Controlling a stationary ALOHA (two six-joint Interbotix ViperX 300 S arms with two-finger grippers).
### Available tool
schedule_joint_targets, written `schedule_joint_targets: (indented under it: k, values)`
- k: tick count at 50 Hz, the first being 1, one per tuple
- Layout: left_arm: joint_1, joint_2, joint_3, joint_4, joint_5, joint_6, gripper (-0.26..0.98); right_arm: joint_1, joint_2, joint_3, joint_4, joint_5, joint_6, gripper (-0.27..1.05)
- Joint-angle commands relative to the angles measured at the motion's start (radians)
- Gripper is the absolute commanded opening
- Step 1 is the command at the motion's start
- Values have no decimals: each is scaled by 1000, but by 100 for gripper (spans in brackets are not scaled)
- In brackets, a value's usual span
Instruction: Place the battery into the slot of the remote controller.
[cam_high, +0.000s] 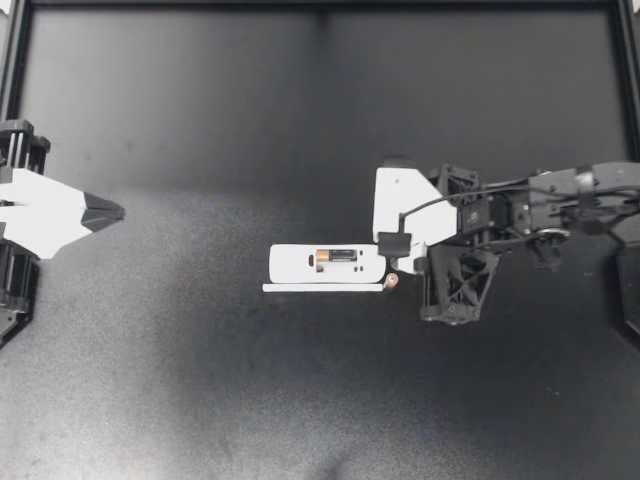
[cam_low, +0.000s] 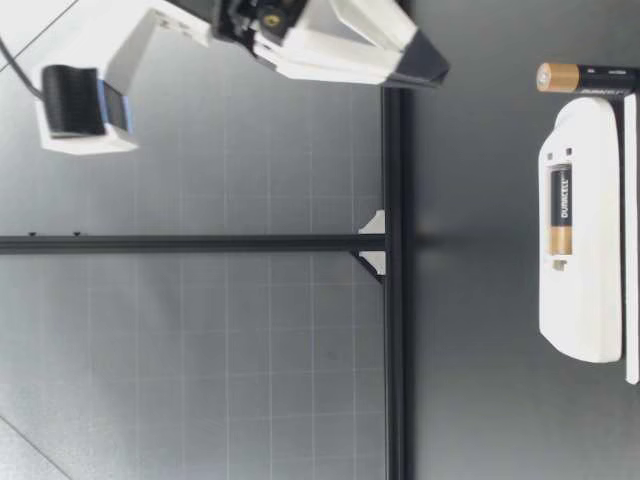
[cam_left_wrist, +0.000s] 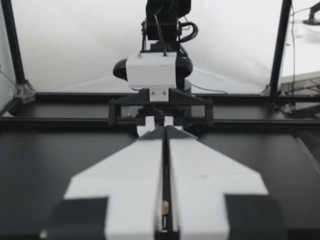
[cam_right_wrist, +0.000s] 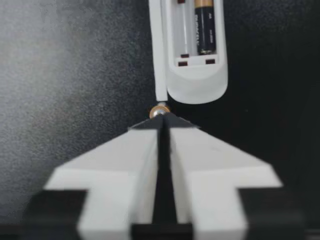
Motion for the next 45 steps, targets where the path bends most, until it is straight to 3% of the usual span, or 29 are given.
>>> schedule_joint_targets:
  k: [1,8,45]
  values:
    - [2,9,-12,-2,-8,0,-18,5,3,-25,-2,-9,-5,32]
    - [2,9,-11,-2,-9,0,-18,12,29,-26,-2,-12,-8,50]
    - [2,9,2,-2,-8,-6,-18,17,155,-26,-5,-58,-3,49]
